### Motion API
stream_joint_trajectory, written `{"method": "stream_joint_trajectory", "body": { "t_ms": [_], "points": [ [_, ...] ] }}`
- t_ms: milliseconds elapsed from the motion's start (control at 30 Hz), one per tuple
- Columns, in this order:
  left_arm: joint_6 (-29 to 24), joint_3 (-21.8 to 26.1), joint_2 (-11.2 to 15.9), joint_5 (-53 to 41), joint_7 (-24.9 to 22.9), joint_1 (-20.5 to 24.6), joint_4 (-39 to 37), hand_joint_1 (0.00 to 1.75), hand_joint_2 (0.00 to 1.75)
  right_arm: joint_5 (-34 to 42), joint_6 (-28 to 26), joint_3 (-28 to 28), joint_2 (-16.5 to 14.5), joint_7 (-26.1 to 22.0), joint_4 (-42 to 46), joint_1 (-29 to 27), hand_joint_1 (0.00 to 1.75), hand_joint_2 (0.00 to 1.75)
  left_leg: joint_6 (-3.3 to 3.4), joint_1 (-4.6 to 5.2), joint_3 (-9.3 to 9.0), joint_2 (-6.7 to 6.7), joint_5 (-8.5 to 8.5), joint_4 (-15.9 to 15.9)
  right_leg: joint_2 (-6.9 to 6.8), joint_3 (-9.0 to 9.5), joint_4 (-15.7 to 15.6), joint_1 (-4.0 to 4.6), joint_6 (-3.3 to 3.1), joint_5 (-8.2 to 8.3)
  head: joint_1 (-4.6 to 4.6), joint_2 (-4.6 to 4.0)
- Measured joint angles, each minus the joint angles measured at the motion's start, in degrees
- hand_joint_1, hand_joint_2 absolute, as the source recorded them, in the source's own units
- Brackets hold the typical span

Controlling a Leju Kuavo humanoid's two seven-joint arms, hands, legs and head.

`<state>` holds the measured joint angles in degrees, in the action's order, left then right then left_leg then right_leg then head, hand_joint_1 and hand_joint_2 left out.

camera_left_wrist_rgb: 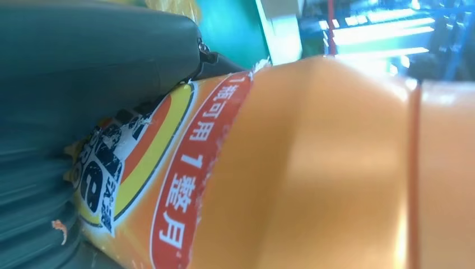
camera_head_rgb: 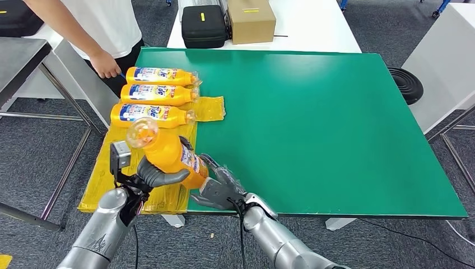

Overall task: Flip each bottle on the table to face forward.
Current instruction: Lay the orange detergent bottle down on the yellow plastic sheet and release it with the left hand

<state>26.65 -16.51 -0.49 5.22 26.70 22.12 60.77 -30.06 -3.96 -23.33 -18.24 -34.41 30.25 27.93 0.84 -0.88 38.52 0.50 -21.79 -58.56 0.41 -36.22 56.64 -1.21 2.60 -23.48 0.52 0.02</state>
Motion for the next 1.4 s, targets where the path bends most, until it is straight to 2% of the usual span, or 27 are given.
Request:
{"method": "stream_joint_trajectory", "body": {
  "t_ms": [167, 300, 400, 533, 667, 867, 1033, 1300, 1400],
  "points": [
    [-11.7, -0.1, 2.4, -12.1, -0.2, 4.7, -1.4, 1.75, 1.75, -0.7, -0.7, 0.1, 1.9, 1.3, 4.7, -2.9, 0.0, 0.0, 0.01, 0.0, 0.0, 0.01, 0.01, 0.0, 0.0, 0.0, 0.0, 0.0, 0.0, 0.01, 0.02, 0.0],
    [-20.4, -0.2, 4.3, -24.2, -2.1, 8.3, -2.0, 1.75, 1.75, -1.6, -0.3, 0.7, 3.8, 2.1, 10.5, -6.2, 0.0, 0.0, 0.01, -0.01, -0.01, 0.0, 0.01, 0.0, 0.0, 0.0, 0.0, 0.01, 0.01, 0.02, -0.01, 0.0],
    [-23.5, -0.8, 6.3, -33.6, -4.0, 11.4, -2.3, 1.75, 1.75, -1.5, 0.6, 2.0, 5.2, 2.4, 15.8, -9.1, 0.0, 0.0, 0.0, -0.01, 0.01, 0.0, 0.01, 0.0, 0.0, -0.01, 0.0, 0.01, 0.0, 0.02, 0.0, 0.0],
    [-23.8, -3.6, 10.3, -44.9, -6.3, 15.4, -2.7, 1.75, 1.75, 0.4, 2.2, 4.3, 6.8, 1.9, 23.4, -12.5, 0.0, 0.0, 0.0, -0.01, 0.0, -0.01, 0.01, 0.0, 0.02, -0.02, 0.0, 0.01, 0.0, 0.01, 0.01, 0.0],
    [-21.6, -7.1, 14.0, -52.0, -8.2, 16.6, -2.5, 1.75, 1.75, 2.2, 3.3, 6.8, 7.7, 1.5, 29.4, -14.4, 0.0, 0.0, -0.01, -0.01, -0.01, -0.03, 0.0, 0.0, 0.04, -0.02, 0.0, 0.01, -0.01, 0.01, 0.01, 0.0],
    [-17.8, -11.4, 18.3, -55.0, -8.2, 16.8, -2.3, 1.75, 1.75, 2.6, 3.7, 9.4, 8.3, 1.5, 34.3, -15.5, 0.0, 0.0, 0.0, -0.01, -0.01, -0.05, 0.01, 0.0, 0.04, -0.02, 0.0, 0.0, -0.01, 0.0, 0.0, 0.0],
    [-13.2, -15.1, 21.1, -54.2, -6.2, 17.2, -2.3, 1.75, 1.75, 2.8, 3.6, 10.9, 8.5, 1.5, 36.4, -15.8, 0.0, 0.0, 0.0, -0.01, -0.01, -0.04, 0.0, 0.0, 0.04, 0.0, 0.0, 0.0, -0.01, 0.01, 0.01, 0.0],
    [-12.3, -16.8, 22.1, -51.9, -5.7, 16.6, -2.5, 1.75, 1.75, 2.8, 3.1, 11.9, 8.6, 1.6, 37.5, -16.2, 0.0, 0.0, 0.0, 0.0, 0.0, -0.04, 0.0, 0.0, 0.04, 0.0, 0.0, 0.0, -0.01, 0.0, -0.01, 0.0],
    [-14.9, -18.8, 22.2, -49.2, -5.9, 14.0, -3.9, 1.75, 1.75, 1.9, 2.7, 12.9, 8.6, 2.3, 39.3, -16.7, 0.0, 0.0, -0.01, 0.0, 0.0, -0.04, -0.01, 0.0, 0.04, -0.02, 0.0, 0.0, -0.01, 0.0, 0.01, 0.0]
  ]
}}
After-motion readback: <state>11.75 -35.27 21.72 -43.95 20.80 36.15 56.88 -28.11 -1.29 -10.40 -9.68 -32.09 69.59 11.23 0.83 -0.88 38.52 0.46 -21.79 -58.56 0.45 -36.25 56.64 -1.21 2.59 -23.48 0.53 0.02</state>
